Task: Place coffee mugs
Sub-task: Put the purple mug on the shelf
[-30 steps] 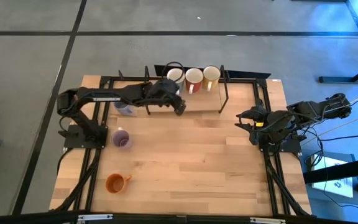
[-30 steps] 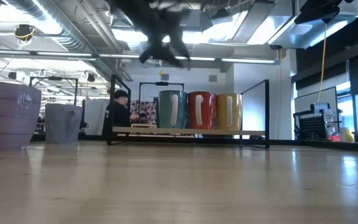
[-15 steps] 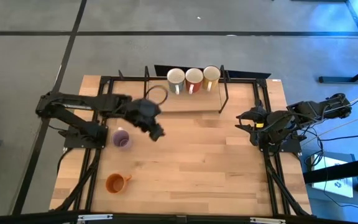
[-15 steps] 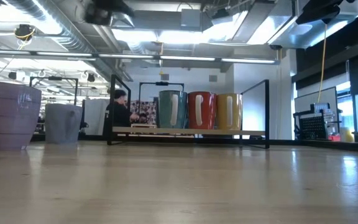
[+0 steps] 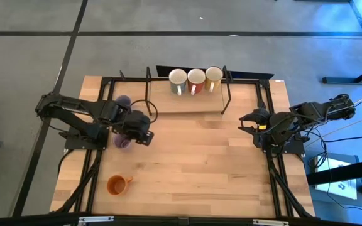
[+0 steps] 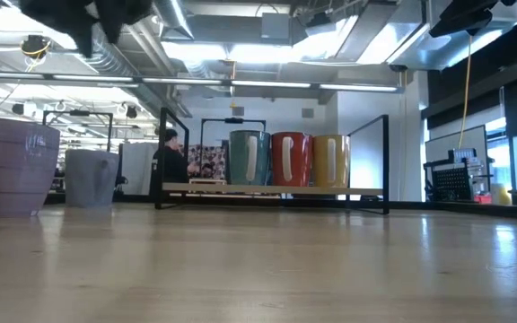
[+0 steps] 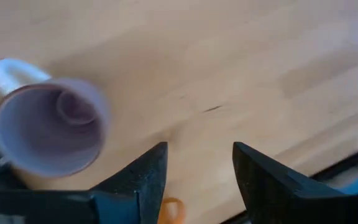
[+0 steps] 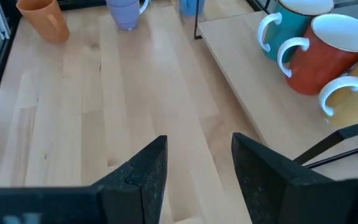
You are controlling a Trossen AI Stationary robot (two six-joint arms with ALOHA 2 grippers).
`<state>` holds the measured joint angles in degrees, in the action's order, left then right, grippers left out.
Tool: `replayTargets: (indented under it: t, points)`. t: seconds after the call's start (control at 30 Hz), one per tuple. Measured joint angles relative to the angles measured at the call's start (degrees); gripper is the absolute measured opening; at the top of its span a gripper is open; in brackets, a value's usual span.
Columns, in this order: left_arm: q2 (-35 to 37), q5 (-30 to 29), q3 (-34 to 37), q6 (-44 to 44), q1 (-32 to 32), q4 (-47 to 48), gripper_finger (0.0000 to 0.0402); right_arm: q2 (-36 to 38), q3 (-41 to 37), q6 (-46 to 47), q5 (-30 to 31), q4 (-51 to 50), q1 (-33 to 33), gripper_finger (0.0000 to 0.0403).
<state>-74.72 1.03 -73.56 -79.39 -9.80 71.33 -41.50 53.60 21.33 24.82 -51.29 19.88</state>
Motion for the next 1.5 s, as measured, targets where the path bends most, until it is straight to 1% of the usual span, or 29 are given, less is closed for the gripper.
replayTargets:
  t: [0.17, 0.37, 0.5, 0.63, 0.73, 0.87, 0.93, 1.03, 1.1, 1.17, 1.3, 1.33, 1.4, 1.5]
  points:
    - [-1.7, 0.0, 0.4, -3.2, -2.1, 4.6, 0.0177, 0.0, 0.0, 2.1, 0.0, -1.1, 0.0, 0.0166]
    - [-2.0, 0.2, 7.2, -7.1, -2.0, 4.2, 0.0176, 0.0, 0.0, 2.0, 0.1, -1.8, 0.0, 0.0166]
    - [-2.0, 0.2, 11.4, -7.8, -2.0, 3.7, 0.0176, 0.0, 0.0, 0.8, 0.1, -1.8, 0.0, 0.0166]
    - [-2.0, -1.3, 14.4, -8.5, -1.2, -0.4, 0.0176, 0.0, 0.0, 0.6, 0.6, -1.8, 0.0, 0.0166]
    - [-2.0, -0.7, 17.1, -8.8, -0.6, -1.2, 0.0176, 0.0, 0.0, 0.5, 0.9, -1.8, 0.0, 0.0166]
    - [-2.0, -0.7, 21.1, -8.7, -0.4, -7.1, 0.0176, 0.0, 0.0, 0.5, 1.1, -1.7, 0.0, 0.0166]
    - [-2.0, -0.7, 22.7, -8.4, -0.3, -8.6, 0.0172, 0.0, 0.0, 0.5, 1.2, -1.7, 0.0, 0.0166]
    - [-2.0, 0.5, 24.5, -7.2, -0.3, -10.8, 0.0153, 0.0, 0.0, 0.5, 1.2, -1.8, 0.0, 0.0166]
    - [-2.0, 0.7, 25.2, -6.1, -0.3, -11.9, 0.0129, 0.0, 0.0, 0.5, 1.2, -1.8, 0.0, 0.0166]
    - [-2.0, 0.4, 25.3, -4.1, -0.3, -12.8, 0.0100, 0.0, 0.0, 0.5, 1.3, -1.8, 0.0, 0.0166]
    - [-2.0, -1.5, 25.2, -1.4, -0.3, -14.7, 0.0026, 0.0, 0.0, 0.5, 1.3, -1.8, 0.0, 0.0166]
    - [-2.0, -1.6, 24.8, -0.6, -0.3, -14.8, 0.0016, 0.0, 0.0, 0.5, 1.3, -1.8, 0.0, 0.0166]
    - [-2.1, -2.0, 23.5, 1.8, -0.3, -14.2, 0.0014, 0.0, 0.0, 0.5, 1.2, -1.7, 0.0, 0.0166]
    - [-2.2, -2.8, 18.3, 8.0, -1.3, -14.8, 0.0012, 0.0, 0.0, 1.0, 1.1, -1.7, 0.0, 0.0166]
